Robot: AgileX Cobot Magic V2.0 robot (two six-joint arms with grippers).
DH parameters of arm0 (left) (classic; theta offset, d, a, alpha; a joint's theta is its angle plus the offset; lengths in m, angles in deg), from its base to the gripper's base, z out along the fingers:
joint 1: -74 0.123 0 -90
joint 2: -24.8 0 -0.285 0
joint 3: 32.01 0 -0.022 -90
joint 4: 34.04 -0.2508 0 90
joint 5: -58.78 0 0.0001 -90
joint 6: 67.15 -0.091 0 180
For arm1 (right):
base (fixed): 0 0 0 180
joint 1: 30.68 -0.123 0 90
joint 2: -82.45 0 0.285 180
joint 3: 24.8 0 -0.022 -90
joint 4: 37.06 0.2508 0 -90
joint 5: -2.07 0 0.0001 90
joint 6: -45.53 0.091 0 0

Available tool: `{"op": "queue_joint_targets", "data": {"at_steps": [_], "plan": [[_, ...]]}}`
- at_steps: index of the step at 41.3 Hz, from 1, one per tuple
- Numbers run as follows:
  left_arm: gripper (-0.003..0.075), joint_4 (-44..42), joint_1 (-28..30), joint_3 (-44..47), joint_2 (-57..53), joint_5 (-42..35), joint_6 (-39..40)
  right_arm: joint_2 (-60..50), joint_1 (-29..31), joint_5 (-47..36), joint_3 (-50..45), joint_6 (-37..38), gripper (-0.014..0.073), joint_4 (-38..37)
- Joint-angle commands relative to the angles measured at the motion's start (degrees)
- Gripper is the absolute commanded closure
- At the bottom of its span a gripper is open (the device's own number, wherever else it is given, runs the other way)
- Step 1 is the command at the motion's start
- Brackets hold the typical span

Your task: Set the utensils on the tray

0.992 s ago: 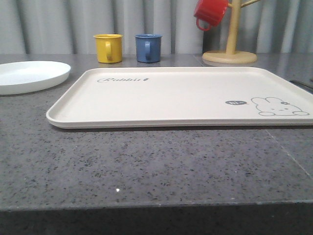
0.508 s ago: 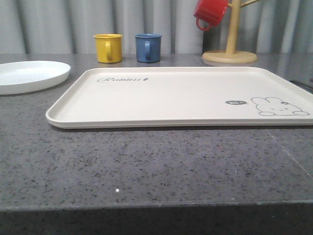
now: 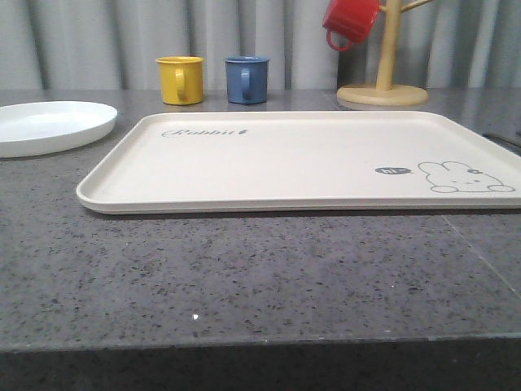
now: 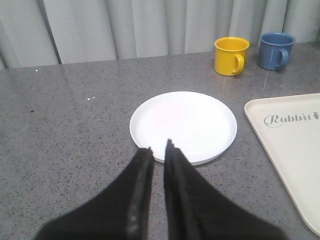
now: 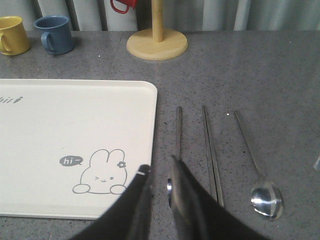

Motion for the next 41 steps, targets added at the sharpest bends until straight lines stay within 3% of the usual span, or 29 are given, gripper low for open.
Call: {"op": "queue_joint_targets", "data": {"at_steps": [1,4,8,15,26,31,36,41], "plan": [[0.0438,0.3,0.0,-1.6,1.4,-4.6,0.2,0.8,0.4,-4.3,1.9,-0.3,0.0251,-0.4],[0.031,0.3,0.0,-1.6,2.4,-4.4,0.2,0.8,0.4,-4.1,1.9,-0.3,0.0214,-0.4],[0.0246,-0.3,0.0,-1.9,4.7,-3.3,0.2,0.8,0.4,-4.1,1.9,-0.3,0.0214,-0.4],[0.0246,-2.6,0.0,-6.9,13.7,4.3,0.2,0.8,0.4,-4.1,1.9,-0.3,0.0214,-0.4],[0.0246,-2.6,0.1,-16.3,30.5,5.6,0.2,0.8,0.4,-4.0,1.9,-0.3,0.0214,-0.4],[0.0246,-1.4,3.4,-22.5,38.2,8.7,0.2,0.8,0.4,-4.0,1.9,-0.3,0.0214,-0.4],[0.0246,5.4,9.1,-28.5,45.7,10.5,-1.9,0.8,0.4,-4.0,1.9,-0.3,0.0214,-0.4],[0.0246,20.5,14.0,-32.4,52.3,12.4,-11.8,0.8,0.4,-3.9,1.9,-0.3,0.0214,-0.4]]}}
